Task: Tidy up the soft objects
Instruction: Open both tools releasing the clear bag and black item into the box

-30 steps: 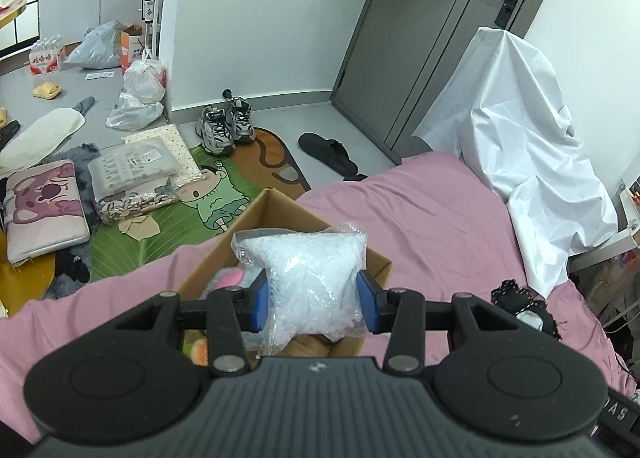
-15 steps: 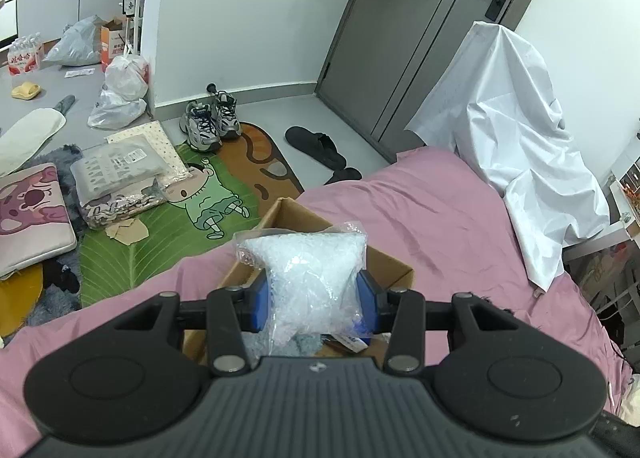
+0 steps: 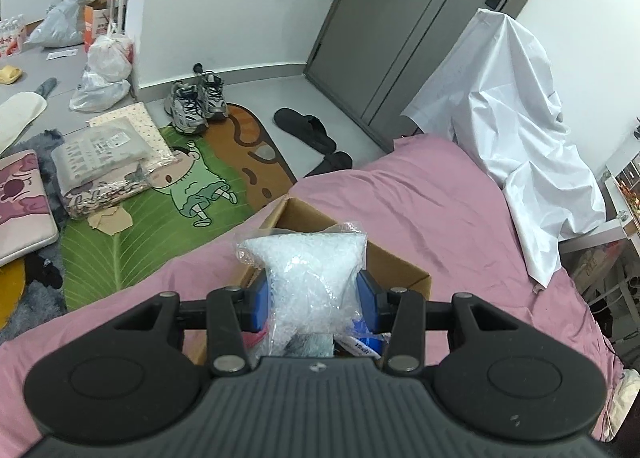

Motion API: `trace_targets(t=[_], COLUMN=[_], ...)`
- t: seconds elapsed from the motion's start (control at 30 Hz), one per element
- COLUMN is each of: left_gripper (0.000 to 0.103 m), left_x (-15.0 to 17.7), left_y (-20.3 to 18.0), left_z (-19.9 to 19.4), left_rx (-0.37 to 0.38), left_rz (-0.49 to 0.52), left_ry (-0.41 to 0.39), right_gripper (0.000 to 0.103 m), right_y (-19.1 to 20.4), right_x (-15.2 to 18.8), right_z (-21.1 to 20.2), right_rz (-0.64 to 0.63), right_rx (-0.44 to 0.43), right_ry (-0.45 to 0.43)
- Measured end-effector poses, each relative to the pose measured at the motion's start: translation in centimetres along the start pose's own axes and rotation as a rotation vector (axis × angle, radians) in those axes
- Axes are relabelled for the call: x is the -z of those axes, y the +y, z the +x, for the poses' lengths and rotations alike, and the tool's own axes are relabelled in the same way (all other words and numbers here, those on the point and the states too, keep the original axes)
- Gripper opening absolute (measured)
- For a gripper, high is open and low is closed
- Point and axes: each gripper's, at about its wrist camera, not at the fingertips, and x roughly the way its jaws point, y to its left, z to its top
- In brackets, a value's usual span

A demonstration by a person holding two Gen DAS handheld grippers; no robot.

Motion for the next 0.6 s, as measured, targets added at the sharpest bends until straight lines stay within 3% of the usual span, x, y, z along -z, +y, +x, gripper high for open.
trace_targets(t=[0.3,0.4,0.5,0.6], left_gripper=[0.044,0.048,0.059,0.062], left_x=[-0.3,-0.5,-0.8,-0.9], left_y=[-1.0,-1.5,-1.8,-1.9], left_z=[2.3,2.4,2.1,1.3], left_rx=[0.023,0.026,0.026,0.022], left_rz=[0.059,0.079,0.086,0.086], left_ry=[0.050,0.045,0.025,0.004], right_gripper=[0.048,0.048,0.048,0.048], right_y=[-1.7,-2.0,-2.0,-2.1], right_x=[0.0,-0.4,-0.6,-0.6], right_z=[-0.5,-0.3,-0.6,-1.2], right_rz=[0.057,0.059,0.061,0.064], right_rx=[0.045,0.063,0.071,0.083], right_ry=[-0.008,-0.006,-0.017,-0.029])
